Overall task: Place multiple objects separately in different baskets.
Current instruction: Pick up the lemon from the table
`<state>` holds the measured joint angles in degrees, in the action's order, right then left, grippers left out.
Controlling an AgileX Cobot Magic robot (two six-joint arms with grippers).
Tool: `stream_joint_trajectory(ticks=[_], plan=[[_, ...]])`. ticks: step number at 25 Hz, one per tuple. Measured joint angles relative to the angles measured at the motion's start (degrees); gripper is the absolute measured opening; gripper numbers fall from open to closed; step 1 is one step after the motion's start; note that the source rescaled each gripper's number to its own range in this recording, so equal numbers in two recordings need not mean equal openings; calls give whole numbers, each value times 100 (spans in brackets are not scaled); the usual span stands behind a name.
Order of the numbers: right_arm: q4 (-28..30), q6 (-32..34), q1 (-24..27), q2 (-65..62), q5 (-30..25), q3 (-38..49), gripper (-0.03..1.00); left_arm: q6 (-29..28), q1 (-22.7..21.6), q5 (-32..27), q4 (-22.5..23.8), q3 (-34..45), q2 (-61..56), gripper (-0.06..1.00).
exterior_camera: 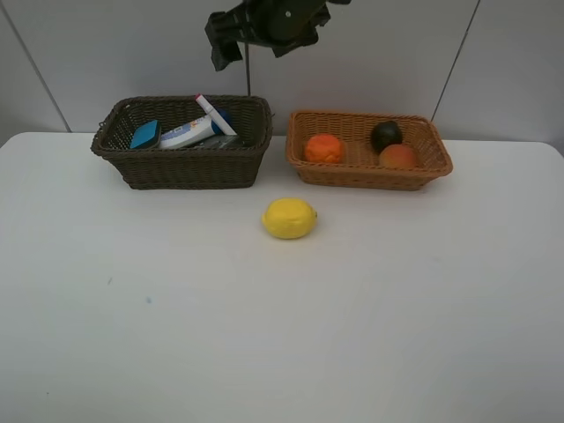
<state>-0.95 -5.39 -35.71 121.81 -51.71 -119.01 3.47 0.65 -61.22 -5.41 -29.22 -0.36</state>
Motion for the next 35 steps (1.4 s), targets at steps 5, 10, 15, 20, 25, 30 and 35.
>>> stream_joint_trajectory(ticks=[5, 10, 15, 20, 25, 30, 35], plan=[[-73, -994, 0, -30, -1715, -676, 100, 0, 0, 0, 0, 0, 0, 100], [-780, -1298, 0, -30, -1812, -537, 100, 0, 0, 0, 0, 0, 0, 100], [-921, -1352, 0, -30, -1811, 294, 100, 0, 0, 0, 0, 0, 0, 100], [-706, -1592, 0, -30, -1833, 1186, 100, 0, 0, 0, 0, 0, 0, 100], [-689, -1942, 0, -30, -1839, 1630, 100, 0, 0, 0, 0, 0, 0, 100], [-683, -2427, 0, 17, -1838, 1704, 100, 0, 0, 0, 0, 0, 0, 100], [-666, -3146, 0, 278, -1831, 1704, 100, 0, 0, 0, 0, 0, 0, 100]])
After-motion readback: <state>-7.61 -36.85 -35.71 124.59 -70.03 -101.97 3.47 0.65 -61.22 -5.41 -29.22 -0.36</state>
